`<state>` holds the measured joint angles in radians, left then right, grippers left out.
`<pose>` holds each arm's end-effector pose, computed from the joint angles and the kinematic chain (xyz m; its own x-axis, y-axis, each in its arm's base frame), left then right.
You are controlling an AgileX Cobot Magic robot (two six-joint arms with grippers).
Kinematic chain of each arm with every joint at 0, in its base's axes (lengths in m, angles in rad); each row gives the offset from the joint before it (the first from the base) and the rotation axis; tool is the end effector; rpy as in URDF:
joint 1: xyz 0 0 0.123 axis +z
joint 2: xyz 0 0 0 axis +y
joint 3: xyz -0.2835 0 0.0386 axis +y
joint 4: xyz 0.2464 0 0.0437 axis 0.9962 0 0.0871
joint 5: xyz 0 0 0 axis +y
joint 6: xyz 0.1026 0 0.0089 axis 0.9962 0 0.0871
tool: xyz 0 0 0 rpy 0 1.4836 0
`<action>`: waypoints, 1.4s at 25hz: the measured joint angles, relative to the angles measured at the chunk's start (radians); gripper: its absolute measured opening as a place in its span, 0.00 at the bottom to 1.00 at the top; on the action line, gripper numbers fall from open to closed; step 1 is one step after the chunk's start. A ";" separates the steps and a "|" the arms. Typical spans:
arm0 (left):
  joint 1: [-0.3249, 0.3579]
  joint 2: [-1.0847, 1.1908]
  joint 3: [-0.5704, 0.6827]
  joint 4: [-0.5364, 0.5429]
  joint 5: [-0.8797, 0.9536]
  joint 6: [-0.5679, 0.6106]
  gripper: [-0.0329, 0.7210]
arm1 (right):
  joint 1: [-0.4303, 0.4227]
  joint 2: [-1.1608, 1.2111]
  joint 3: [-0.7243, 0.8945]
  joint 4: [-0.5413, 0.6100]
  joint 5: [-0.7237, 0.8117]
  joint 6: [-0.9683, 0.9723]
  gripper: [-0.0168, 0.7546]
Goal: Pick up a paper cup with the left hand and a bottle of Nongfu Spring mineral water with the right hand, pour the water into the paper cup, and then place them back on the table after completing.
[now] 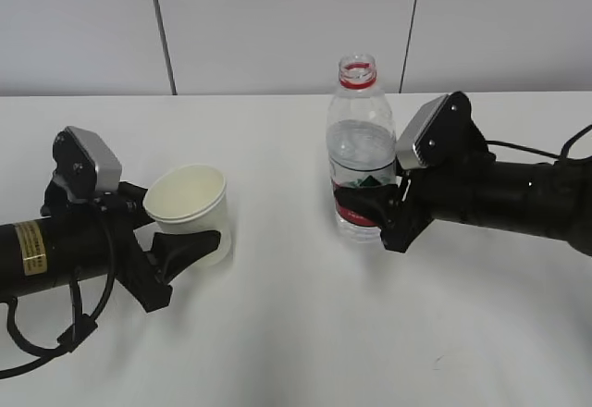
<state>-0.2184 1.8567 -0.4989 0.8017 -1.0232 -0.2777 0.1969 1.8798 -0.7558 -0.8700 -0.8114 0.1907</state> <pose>0.2656 -0.1236 0.1193 -0.2348 0.2253 -0.9456 0.7866 0.6156 -0.0486 0.3286 0.1237 0.1414 -0.0577 -0.4137 -0.9086 -0.7745 0.5928 -0.2208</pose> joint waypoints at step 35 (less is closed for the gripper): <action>-0.176 -0.034 -0.026 -0.001 0.105 -0.090 0.63 | 0.000 -0.221 -0.121 -0.372 0.293 0.036 0.64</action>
<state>-0.3944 1.8230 -0.5253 0.8005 -0.9182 -0.3680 0.1969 1.6592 -0.8769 -1.2416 -0.5187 0.2264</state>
